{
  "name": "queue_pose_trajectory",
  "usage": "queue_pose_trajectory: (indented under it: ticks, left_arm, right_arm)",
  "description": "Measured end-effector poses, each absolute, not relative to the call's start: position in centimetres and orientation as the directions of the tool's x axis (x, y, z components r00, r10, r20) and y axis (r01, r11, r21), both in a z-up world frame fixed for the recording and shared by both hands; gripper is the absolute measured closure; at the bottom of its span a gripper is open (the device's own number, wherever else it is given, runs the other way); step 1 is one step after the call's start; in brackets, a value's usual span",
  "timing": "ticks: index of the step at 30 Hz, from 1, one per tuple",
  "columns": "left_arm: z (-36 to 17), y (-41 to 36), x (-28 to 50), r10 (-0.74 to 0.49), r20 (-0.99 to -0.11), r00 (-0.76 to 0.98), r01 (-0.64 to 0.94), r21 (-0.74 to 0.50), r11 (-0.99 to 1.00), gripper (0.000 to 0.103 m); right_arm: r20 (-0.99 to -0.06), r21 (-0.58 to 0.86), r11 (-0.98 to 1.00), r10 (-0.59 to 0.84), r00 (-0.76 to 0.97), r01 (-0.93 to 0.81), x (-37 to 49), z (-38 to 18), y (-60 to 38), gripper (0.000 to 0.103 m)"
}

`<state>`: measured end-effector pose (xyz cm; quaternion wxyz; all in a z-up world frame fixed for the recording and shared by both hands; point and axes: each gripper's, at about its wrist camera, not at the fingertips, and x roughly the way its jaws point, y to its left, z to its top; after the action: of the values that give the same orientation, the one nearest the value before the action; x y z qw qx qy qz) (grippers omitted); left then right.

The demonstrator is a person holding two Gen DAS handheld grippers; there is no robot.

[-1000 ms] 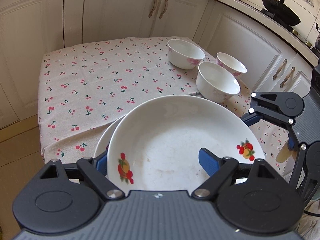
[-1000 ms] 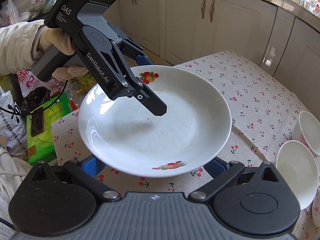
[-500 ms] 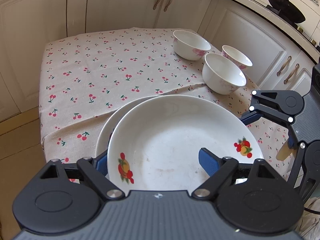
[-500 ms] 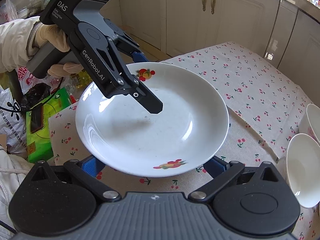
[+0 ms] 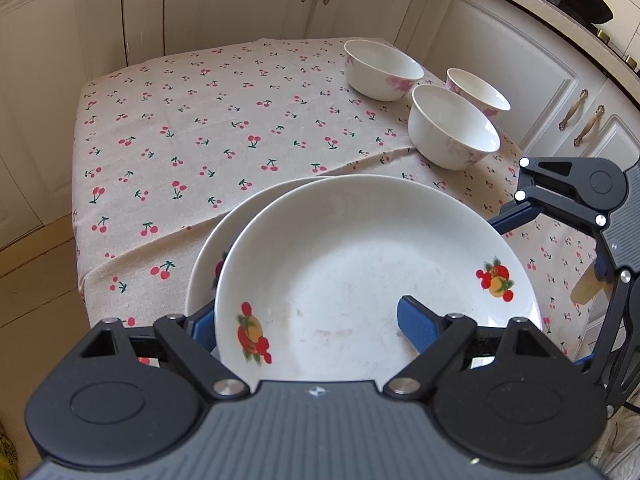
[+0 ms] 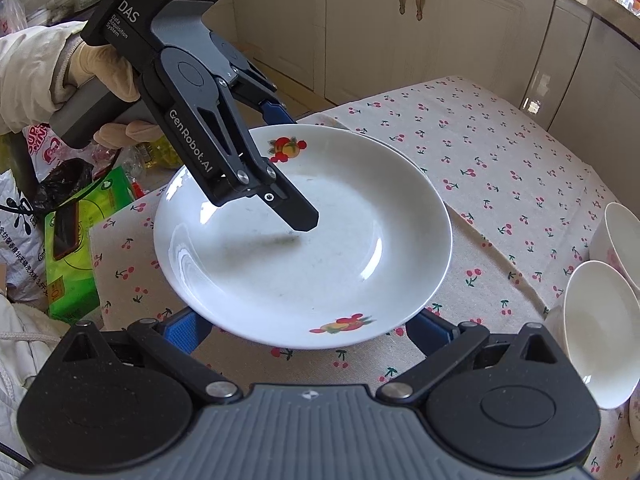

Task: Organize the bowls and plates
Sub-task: 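Lower the held plate onto the stacked white plates with the left tool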

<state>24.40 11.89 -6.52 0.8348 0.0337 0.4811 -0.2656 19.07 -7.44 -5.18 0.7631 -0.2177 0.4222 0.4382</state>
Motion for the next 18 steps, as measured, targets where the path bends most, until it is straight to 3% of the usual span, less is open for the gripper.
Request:
queue_pose_trajectory:
  ticks: [18]
  left_arm:
    - [-6.1, 10.2, 25.7, -0.352, -0.854, 0.383, 0.526, -0.112, 0.843, 0.015]
  right_arm:
    - [-0.827, 0.06, 0.543, 0.497, 0.263, -0.837, 18.5, -4.6, -8.1, 0.0]
